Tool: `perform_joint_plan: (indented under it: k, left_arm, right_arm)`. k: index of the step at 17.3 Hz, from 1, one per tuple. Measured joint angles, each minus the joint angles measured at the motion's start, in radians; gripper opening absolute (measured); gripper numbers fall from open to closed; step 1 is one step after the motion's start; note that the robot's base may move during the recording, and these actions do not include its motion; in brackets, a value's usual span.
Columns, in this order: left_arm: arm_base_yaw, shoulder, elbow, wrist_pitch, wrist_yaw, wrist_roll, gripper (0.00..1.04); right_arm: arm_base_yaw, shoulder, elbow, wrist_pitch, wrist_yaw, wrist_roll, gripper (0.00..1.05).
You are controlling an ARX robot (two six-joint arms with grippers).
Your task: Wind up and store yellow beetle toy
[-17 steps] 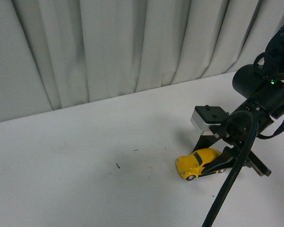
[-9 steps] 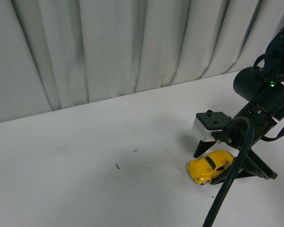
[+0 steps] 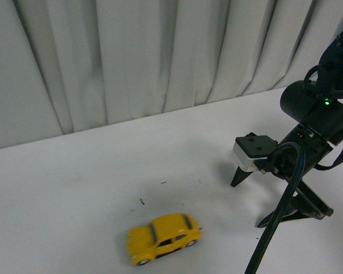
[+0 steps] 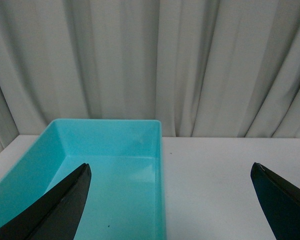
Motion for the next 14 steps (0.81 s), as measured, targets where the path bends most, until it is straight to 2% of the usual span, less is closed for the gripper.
perform_joint_plan:
  k: [3, 6, 7, 9, 14]
  left_arm:
    - [0.0, 0.0, 0.0, 0.0, 0.0, 0.0, 0.98]
    - [0.0, 0.0, 0.0, 0.0, 0.0, 0.0, 0.98]
    - [0.0, 0.0, 0.0, 0.0, 0.0, 0.0, 0.98]
    - [0.0, 0.0, 0.0, 0.0, 0.0, 0.0, 0.98]
    - [0.0, 0.0, 0.0, 0.0, 0.0, 0.0, 0.98]
  right_arm:
    - [0.001, 0.0, 0.003, -0.006, 0.002, 0.0, 0.98]
    - [0.017, -0.009, 0.041, -0.121, -0.013, 0.001, 0.98]
    - [0.027, -0.043, 0.047, -0.132, -0.053, 0.001, 0.98]
    - [0.048, -0.307, 0.085, -0.218, -0.208, 0.0, 0.98]
    - [0.056, -0.57, 0.028, -0.308, -0.324, 0.0, 0.98]
